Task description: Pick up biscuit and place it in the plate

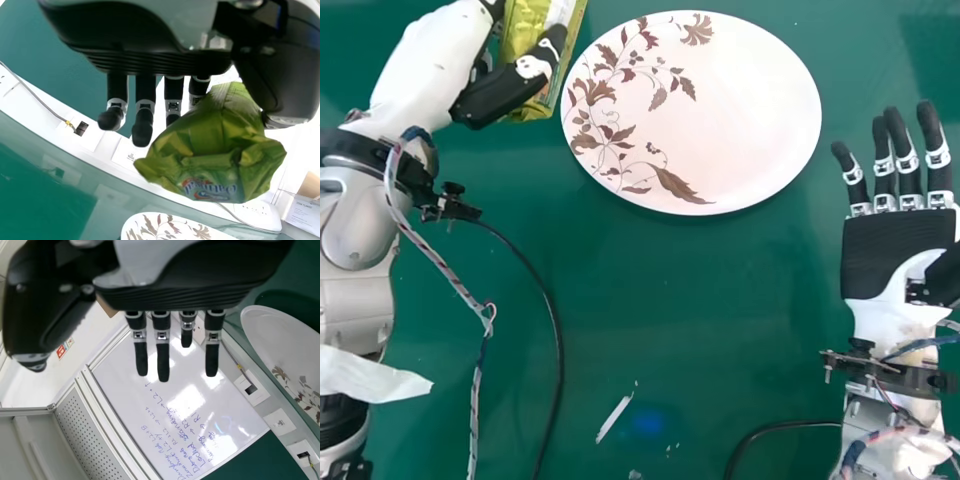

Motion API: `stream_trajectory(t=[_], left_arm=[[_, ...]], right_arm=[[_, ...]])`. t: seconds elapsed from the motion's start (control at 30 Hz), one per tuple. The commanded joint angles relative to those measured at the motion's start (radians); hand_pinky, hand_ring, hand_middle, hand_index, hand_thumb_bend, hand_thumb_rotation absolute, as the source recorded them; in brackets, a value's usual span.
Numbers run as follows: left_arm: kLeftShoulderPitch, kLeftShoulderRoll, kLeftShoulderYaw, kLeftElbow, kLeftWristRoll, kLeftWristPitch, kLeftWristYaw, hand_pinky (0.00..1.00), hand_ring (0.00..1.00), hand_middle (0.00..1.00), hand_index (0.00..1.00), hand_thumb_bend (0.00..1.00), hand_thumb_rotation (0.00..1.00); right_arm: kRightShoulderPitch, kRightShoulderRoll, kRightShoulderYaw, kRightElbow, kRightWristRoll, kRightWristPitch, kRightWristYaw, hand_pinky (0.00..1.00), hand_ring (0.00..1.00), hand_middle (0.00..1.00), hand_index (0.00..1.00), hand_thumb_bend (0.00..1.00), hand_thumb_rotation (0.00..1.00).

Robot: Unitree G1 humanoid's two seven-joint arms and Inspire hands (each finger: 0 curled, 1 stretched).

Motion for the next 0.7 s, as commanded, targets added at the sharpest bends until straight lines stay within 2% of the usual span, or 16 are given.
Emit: stream_trajectory(t=[0.0, 0.5, 0.67], left_arm=[[-0.014, -0.009, -0.012, -0.018, -0.008, -0.007, -0.002, 0.06, 0.13, 0.47, 0.47, 0.52, 0.0], [-0.069, -0.033, -0.041, -0.048, -0.013, -0.014, -0.025, 0.06, 0.13, 0.47, 0.47, 0.52, 0.0], [-0.073, -0.048, -0.018, -0.068, -0.123, -0.007, -0.071, 0.06, 0.13, 0.47, 0.47, 0.52, 0.0]], right_arm=[[0.013, 0.024, 0.0, -0.004, 0.006, -0.009, 0.003, 0.69, 0.74, 0.74, 0.8, 0.95, 0.47], [0.016, 0.033, 0.009, 0.01, 0.001, -0.028, 0.006, 0.64, 0.7, 0.71, 0.78, 0.95, 0.45], [0.019, 0.034, 0.012, 0.005, 0.0, -0.024, -0.001, 0.58, 0.69, 0.73, 0.77, 0.95, 0.45]])
